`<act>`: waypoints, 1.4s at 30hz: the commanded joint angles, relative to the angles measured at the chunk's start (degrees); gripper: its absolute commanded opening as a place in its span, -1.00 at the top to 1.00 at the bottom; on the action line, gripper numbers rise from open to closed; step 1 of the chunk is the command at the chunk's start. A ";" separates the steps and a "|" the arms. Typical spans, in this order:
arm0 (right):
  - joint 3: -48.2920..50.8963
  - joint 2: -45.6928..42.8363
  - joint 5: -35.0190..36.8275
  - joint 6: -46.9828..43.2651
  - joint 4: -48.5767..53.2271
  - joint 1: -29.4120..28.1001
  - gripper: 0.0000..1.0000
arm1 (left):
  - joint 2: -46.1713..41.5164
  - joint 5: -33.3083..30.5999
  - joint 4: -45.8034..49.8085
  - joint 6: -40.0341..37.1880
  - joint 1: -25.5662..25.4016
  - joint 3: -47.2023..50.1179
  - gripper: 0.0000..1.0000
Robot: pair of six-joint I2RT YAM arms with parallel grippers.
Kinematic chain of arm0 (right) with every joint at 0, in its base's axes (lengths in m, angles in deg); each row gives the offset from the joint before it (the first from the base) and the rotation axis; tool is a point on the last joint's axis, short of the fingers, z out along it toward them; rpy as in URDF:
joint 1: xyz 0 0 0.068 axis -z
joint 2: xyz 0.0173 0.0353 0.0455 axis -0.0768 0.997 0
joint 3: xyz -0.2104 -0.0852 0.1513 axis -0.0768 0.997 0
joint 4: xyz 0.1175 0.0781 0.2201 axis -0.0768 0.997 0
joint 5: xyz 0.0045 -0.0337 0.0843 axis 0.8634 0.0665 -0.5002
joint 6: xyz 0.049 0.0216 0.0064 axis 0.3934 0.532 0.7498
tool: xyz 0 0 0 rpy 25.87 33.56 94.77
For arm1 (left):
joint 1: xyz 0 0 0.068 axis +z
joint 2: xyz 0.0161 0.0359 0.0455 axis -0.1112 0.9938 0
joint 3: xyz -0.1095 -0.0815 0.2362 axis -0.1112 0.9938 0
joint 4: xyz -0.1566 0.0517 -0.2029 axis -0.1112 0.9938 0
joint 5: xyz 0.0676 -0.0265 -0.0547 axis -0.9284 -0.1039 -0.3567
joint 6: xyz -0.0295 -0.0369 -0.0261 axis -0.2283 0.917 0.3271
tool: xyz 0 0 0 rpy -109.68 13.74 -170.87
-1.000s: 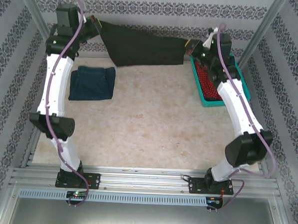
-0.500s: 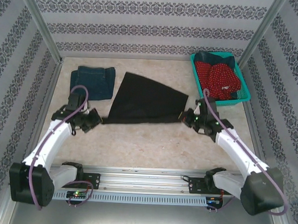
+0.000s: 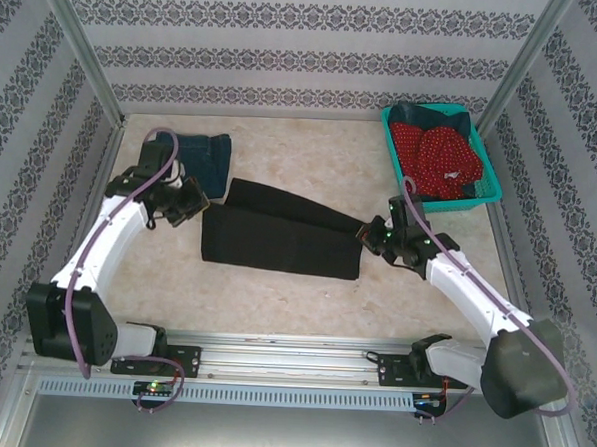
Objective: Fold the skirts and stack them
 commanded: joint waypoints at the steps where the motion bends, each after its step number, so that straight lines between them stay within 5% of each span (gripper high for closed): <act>1: -2.72 3.97 0.94 -2.97 -0.83 2.52 1.00 | 4.35 -1.50 -1.38 -4.37 -0.69 -5.07 1.00; 13: -9.18 9.49 -5.03 -7.77 -0.42 7.52 1.00 | 13.89 -2.22 -0.28 -9.93 -3.50 -21.69 1.00; 20: -10.14 2.93 -4.91 -7.75 1.54 7.51 1.00 | 9.26 -7.25 3.40 -10.49 -3.47 -20.50 1.00; 30: -14.04 8.33 -5.98 -9.76 2.35 7.74 1.00 | 12.78 -7.89 2.32 -10.78 -3.43 -23.54 1.00; 42: -14.39 11.33 -7.51 -11.07 2.94 7.94 1.00 | 7.97 -9.51 4.24 -8.21 -3.38 -14.69 1.00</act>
